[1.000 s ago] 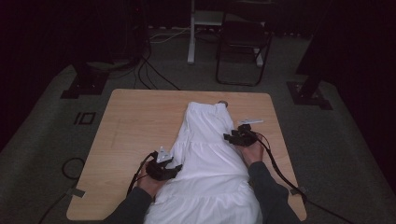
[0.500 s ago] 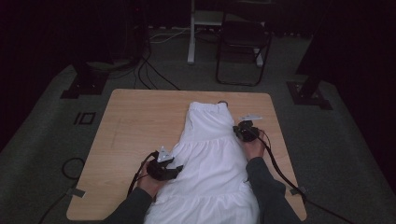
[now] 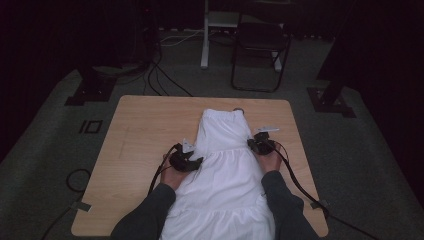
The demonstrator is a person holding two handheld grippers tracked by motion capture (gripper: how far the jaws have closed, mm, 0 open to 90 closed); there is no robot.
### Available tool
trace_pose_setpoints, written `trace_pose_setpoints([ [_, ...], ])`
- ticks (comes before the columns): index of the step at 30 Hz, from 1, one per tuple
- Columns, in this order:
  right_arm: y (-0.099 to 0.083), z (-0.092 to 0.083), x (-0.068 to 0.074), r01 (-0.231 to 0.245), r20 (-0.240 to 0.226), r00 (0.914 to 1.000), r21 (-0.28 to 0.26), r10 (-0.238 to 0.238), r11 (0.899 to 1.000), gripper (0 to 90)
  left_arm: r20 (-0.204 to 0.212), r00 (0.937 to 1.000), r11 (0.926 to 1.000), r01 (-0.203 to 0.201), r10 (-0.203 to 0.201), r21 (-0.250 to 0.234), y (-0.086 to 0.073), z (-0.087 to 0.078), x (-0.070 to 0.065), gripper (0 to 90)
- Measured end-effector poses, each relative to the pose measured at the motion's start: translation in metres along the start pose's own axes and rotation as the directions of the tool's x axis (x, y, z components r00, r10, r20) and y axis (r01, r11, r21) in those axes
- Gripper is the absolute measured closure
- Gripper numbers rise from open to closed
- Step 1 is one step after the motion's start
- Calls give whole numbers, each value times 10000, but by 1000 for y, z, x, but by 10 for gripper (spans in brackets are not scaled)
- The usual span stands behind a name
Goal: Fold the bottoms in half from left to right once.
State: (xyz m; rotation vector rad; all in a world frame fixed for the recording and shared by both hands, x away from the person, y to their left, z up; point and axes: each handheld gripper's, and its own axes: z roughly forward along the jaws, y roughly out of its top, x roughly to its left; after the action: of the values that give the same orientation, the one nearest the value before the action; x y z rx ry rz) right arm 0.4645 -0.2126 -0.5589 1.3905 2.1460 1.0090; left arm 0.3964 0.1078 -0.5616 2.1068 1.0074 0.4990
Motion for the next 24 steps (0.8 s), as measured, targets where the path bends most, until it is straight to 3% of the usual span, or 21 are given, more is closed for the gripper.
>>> trace_pose_setpoints([
  [3, -7, -6, 4, 40, -133, 9999, -12, -40, 10000, 845, 4, 10000, 10000, -43, 43, -12, -7, -7, -4, 466],
  [5, -13, -13, 8, 72, -273, 9996, 77, -70, 9999, 844, 86, 9999, 10000, 86, -86, -8, -20, -21, -12, 467],
  [12, -46, -47, 29, 712, -840, 9941, 259, -688, 9971, 843, 147, 9999, 10000, -69, 69, -5, -54, -57, -39, 467],
  [16, -60, -64, 36, 865, -1239, 9891, 509, -797, 9949, 819, 242, 9995, 9998, -196, 196, 4, -62, -66, -49, 467],
  [18, -57, -69, 35, 997, -1265, 9878, 647, -910, 9929, 714, 277, 9994, 9998, -214, 214, 17, -61, -65, -49, 467],
  [20, -47, -75, 31, 1138, -787, 9905, 68, -1129, 9935, 598, 276, 9994, 9997, -225, 225, 9, -61, -65, -49, 467],
  [21, -40, -77, 28, 873, -751, 9932, -210, -887, 9960, 561, 270, 9994, 9998, -206, 206, -15, -61, -64, -50, 467],
  [22, -31, -78, 25, 688, -895, 9933, -496, -730, 9964, 540, 272, 9994, 9998, -201, 201, -16, -61, -64, -50, 467],
  [24, -15, -73, 24, 742, -1299, 9878, -961, -864, 9926, 500, 275, 9994, 9998, -201, 201, -1, -60, -64, -49, 467],
])
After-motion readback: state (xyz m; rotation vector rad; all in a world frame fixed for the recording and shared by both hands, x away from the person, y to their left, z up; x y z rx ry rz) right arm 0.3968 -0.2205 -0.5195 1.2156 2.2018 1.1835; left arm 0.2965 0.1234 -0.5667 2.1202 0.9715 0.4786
